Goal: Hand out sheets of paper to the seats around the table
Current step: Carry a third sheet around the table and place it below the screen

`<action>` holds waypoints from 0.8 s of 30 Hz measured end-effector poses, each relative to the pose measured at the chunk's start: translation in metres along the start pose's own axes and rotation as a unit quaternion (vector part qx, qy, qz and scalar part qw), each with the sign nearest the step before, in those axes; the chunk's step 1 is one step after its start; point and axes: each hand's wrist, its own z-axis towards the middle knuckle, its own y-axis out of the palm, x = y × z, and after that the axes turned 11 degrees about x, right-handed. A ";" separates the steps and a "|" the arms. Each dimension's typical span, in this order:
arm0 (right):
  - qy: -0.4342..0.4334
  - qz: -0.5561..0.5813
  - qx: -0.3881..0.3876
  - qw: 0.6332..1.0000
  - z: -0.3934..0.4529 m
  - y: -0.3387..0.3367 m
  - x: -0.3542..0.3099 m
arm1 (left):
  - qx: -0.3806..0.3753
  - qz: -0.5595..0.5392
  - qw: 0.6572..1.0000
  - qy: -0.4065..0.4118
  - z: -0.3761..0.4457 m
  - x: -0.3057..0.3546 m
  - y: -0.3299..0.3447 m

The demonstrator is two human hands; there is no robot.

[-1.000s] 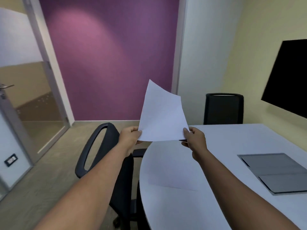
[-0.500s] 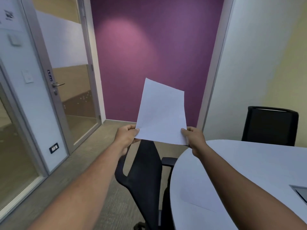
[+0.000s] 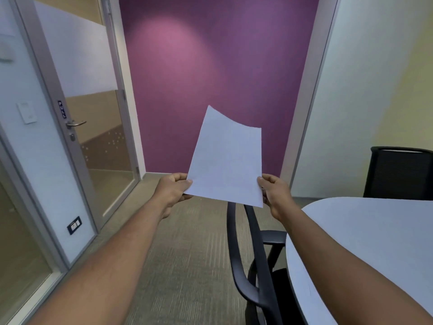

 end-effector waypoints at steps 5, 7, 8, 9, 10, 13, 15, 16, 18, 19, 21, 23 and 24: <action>-0.014 -0.001 0.014 1.000 0.013 0.044 -0.004 | -0.021 -0.013 1.000 -0.012 0.047 -0.004 -0.017; -0.024 -0.012 0.017 1.000 0.024 0.057 -0.003 | -0.024 -0.017 0.999 -0.015 0.068 -0.006 -0.018; -0.028 -0.020 0.021 0.999 0.030 0.063 -0.003 | -0.027 -0.018 0.999 -0.015 0.079 -0.008 -0.018; -0.031 -0.025 0.027 0.999 0.038 0.069 -0.001 | -0.032 -0.018 0.999 -0.013 0.090 -0.011 -0.016; -0.034 -0.027 0.035 0.998 0.046 0.074 0.000 | -0.038 -0.017 0.999 -0.012 0.101 -0.013 -0.015; -0.054 -0.041 0.058 0.996 0.073 0.091 0.004 | -0.053 -0.015 0.999 -0.003 0.137 -0.016 -0.008; -0.071 -0.041 0.073 0.994 0.092 0.105 0.007 | -0.061 -0.011 0.998 0.003 0.164 -0.015 -0.004; -0.076 -0.038 0.081 0.993 0.104 0.112 0.009 | -0.062 -0.007 0.998 0.003 0.178 -0.014 -0.002; -0.083 -0.032 0.094 0.992 0.126 0.127 0.015 | -0.070 0.004 0.998 0.008 0.210 -0.014 0.002; -0.082 -0.032 0.100 0.991 0.133 0.134 0.018 | -0.073 0.012 0.997 0.005 0.223 -0.013 0.004; -0.093 -0.034 0.107 0.989 0.151 0.146 0.022 | -0.077 0.016 0.997 0.012 0.249 -0.010 0.010; -0.097 -0.041 0.116 0.988 0.167 0.155 0.020 | -0.086 0.016 0.996 0.009 0.274 -0.006 0.019; -0.099 -0.044 0.120 0.987 0.172 0.158 0.019 | -0.094 0.019 0.995 0.005 0.284 -0.004 0.022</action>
